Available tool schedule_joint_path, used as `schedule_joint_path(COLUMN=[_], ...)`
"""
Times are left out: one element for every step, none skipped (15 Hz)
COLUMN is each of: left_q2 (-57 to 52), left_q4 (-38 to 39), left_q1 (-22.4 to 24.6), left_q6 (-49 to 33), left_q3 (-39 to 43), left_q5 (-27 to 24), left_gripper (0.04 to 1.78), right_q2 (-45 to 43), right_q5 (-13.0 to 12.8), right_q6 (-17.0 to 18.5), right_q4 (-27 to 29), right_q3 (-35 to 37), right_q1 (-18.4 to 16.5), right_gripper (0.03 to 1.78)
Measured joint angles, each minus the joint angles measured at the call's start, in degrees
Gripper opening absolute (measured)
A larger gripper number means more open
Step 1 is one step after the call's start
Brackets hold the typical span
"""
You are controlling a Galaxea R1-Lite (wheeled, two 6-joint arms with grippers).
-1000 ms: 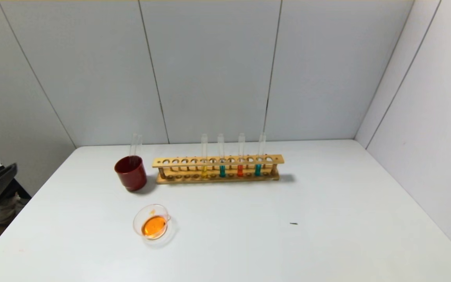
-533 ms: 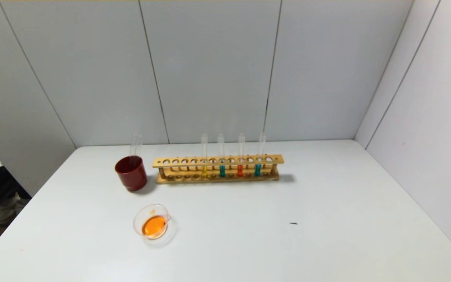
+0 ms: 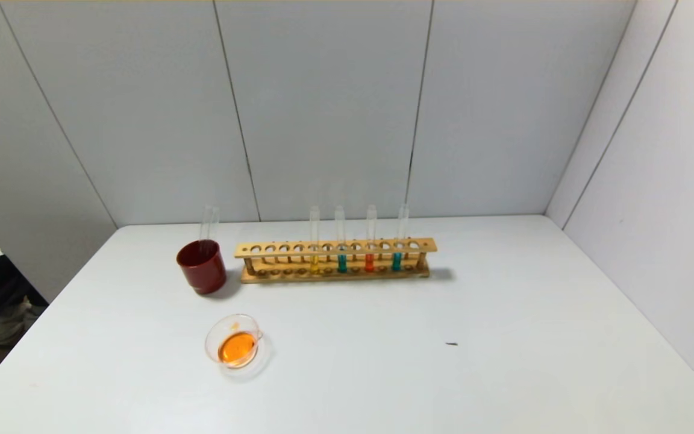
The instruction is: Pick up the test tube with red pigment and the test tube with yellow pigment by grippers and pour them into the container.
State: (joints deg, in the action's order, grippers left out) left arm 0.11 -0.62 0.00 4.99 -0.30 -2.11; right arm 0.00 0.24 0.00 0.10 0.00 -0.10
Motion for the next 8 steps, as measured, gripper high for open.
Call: schedule_joint_path(left_q2=[-0.09, -0.13, -0.16, -0.18, -0.18, -0.18, -0.18, -0.21], left_q4=[-0.04, -0.11, 0.05, 0.05, 0.02, 0.02, 0.02, 0.0], left_q1=[0.0, 0.0, 0.0, 0.0, 0.0, 0.0, 0.0, 0.07], left_q6=[0.0, 0.0, -0.06, -0.04, 0.11, 0.16, 0.18, 0.16], left_q3=[0.12, 0.21, 0.26, 0.28, 0.28, 0.3, 0.3, 0.3], left_q5=[0.0, -0.01, 0.05, 0.07, 0.07, 0.1, 0.1, 0.1], left_gripper=[1.75, 1.75, 1.75, 1.75, 1.75, 1.75, 1.75, 1.75], right_q2=[0.0, 0.0, 0.0, 0.0, 0.0, 0.0, 0.0, 0.02], right_q5=[0.0, 0.0, 0.0, 0.0, -0.02, 0.0, -0.02, 0.0], right_q6=[0.0, 0.0, 0.0, 0.0, 0.0, 0.0, 0.0, 0.16], right_q4=[0.0, 0.0, 0.0, 0.0, -0.02, 0.0, 0.0, 0.0], right_q3=[0.0, 0.0, 0.0, 0.0, 0.0, 0.0, 0.0, 0.0], right_q1=[0.0, 0.0, 0.0, 0.0, 0.0, 0.0, 0.0, 0.0], right_gripper=[1.75, 1.75, 1.75, 1.75, 1.75, 1.75, 1.75, 1.75])
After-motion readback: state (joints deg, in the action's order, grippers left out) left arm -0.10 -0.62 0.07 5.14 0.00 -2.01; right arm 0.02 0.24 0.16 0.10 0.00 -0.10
